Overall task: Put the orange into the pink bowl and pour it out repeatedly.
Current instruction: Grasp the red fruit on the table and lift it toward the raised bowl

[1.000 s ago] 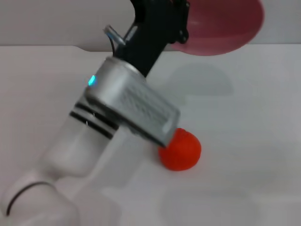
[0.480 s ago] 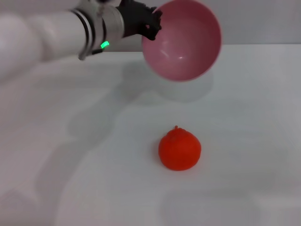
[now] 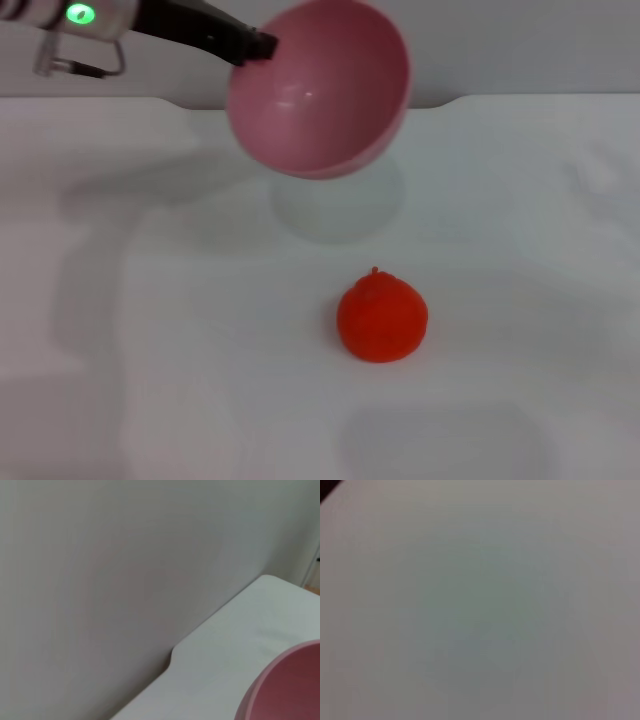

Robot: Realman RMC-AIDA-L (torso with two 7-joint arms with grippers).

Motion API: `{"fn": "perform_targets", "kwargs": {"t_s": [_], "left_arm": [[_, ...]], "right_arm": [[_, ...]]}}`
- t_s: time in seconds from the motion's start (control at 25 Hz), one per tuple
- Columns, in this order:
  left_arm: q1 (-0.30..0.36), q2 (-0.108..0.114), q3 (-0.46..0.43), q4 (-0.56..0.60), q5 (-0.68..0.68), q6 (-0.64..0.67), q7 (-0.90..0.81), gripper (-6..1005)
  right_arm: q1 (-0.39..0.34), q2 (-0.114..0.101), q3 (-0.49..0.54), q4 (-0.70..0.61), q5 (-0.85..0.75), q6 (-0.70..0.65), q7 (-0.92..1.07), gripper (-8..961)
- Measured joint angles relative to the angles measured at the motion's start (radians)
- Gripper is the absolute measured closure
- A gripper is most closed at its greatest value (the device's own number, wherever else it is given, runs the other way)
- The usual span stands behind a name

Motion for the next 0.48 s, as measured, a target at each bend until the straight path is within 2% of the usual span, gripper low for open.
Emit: {"fn": "perform_targets", "kwargs": {"t_s": [0.08, 0.16, 0.32, 0.48], "left_arm": [[0.002, 0.017, -0.043, 0.007, 0.004, 0.048, -0.008, 947], [0.010, 0.027, -0.068, 0.011, 0.009, 0.072, -0.013, 946], [0.020, 0.031, -0.075, 0.009, 0.026, 0.077, -0.017, 945], [0.028, 0.028, -0.074, 0.004, 0.037, 0.075, -0.019, 944]], "right_arm": [[0.003, -0.029, 0.031, -0.075, -0.192, 0.051, 0.140, 308], [0.012, -0.041, 0.096, -0.166, -0.420, 0.091, 0.302, 308], [0.070, -0.048, 0.229, -0.353, -0.961, 0.100, 0.681, 308], [0.179, -0.051, 0.256, -0.507, -1.394, 0.009, 0.972, 308]]}}
